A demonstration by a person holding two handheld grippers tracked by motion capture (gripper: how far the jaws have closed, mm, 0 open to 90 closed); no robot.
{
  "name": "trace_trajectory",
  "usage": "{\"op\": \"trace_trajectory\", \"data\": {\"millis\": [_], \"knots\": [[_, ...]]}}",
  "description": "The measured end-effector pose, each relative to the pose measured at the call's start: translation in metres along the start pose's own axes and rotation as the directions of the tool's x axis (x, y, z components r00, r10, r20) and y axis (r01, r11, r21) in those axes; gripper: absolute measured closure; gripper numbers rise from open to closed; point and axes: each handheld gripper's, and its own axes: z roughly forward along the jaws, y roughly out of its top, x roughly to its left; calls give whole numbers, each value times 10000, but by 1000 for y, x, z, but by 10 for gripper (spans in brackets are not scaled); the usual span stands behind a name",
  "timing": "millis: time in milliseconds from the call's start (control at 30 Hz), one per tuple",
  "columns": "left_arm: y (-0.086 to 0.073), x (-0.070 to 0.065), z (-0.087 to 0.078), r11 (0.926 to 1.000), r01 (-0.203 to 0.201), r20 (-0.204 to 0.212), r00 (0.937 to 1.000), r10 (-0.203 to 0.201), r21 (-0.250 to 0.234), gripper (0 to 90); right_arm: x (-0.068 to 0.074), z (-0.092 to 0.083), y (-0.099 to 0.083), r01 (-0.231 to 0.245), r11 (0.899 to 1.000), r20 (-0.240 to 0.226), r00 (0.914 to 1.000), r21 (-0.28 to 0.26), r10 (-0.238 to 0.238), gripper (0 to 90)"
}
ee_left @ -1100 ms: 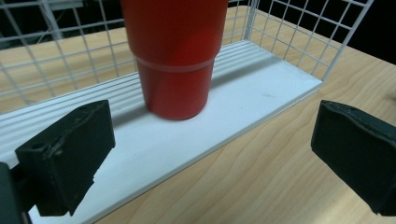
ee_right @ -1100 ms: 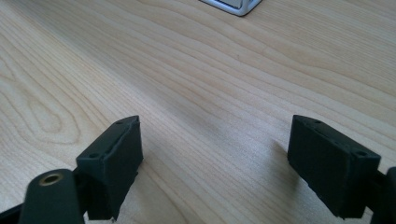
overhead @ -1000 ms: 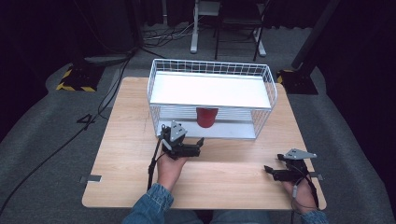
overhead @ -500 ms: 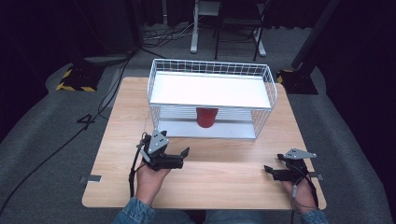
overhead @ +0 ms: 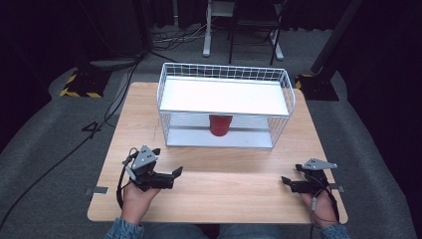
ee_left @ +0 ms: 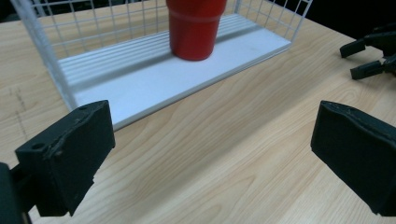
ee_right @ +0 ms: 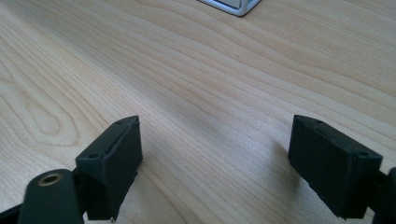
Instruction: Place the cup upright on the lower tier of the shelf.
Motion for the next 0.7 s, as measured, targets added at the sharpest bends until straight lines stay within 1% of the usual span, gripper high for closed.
{"op": "trace_trajectory", "data": {"millis": [67, 100, 133, 167, 200, 233, 333, 367, 400, 467, 500, 567, 633, 667, 700], "knots": [[-2, 2, -2, 10000, 18, -30, 10000, -18, 85, 2, 0, 0, 0, 10, 10000, 2, 10000, -6, -10, 180], [-5, 4, -4, 9999, -14, -113, 9999, 15, 151, 2, 0, 0, 0, 10, 10000, 1, 10000, -6, -10, 180], [-8, 6, -5, 9996, -6, -139, 9999, 10, 272, 2, 0, 0, 0, 10, 10000, 2, 10000, -6, -10, 180], [-14, 10, -8, 9987, 41, -176, 9998, -32, 507, 3, 0, 0, 0, 8, 10000, 2, 10000, -4, -8, 180], [-14, 10, -8, 9987, 41, -176, 9998, -32, 507, 4, 0, 0, 0, 8, 10000, 2, 10000, -4, -8, 180], [-18, 12, -10, 9981, 59, -217, 9998, -46, 605, 4, 0, 0, 0, 11, 10000, 2, 10000, -8, -11, 180], [-26, 18, -14, 9967, 200, -324, 9993, -175, 792, 5, 0, 0, 0, 11, 10000, 2, 10000, -7, -11, 180], [-31, 22, -16, 9953, 281, -344, 9991, -250, 932, 6, 0, 0, 0, 11, 10000, 1, 10000, -7, -11, 180], [-31, 22, -16, 9953, 281, -344, 9991, -250, 932, 9, 0, 0, 0, 11, 10000, 1, 10000, -7, -11, 180], [-37, 29, -16, 9906, 314, -80, 9995, -306, 1331, 15, 0, 0, 0, 10, 10000, 1, 10000, -6, -10, 180], [-37, 29, -16, 9906, 314, -80, 9995, -306, 1331, 17, 0, 0, 0, 10, 10000, 1, 10000, -6, -10, 180], [-42, 33, -15, 9851, 360, 57, 9993, -375, 1684, 19, 0, 0, 0, 11, 10000, 1, 10000, -5, -11, 180], [-48, 37, -14, 9807, 352, 43, 9993, -367, 1923, 19, 0, 0, 0, 9, 10000, 2, 10000, -7, -9, 180], [-54, 41, -12, 9757, 551, -4, 9984, -563, 2119, 18, 0, 0, 0, 7, 10000, 0, 10000, -5, -7, 180], [-54, 41, -12, 9757, 551, -4, 9984, -563, 2119, 18, 0, 0, 0, 7, 10000, 0, 10000, -5, -7, 180]]}}
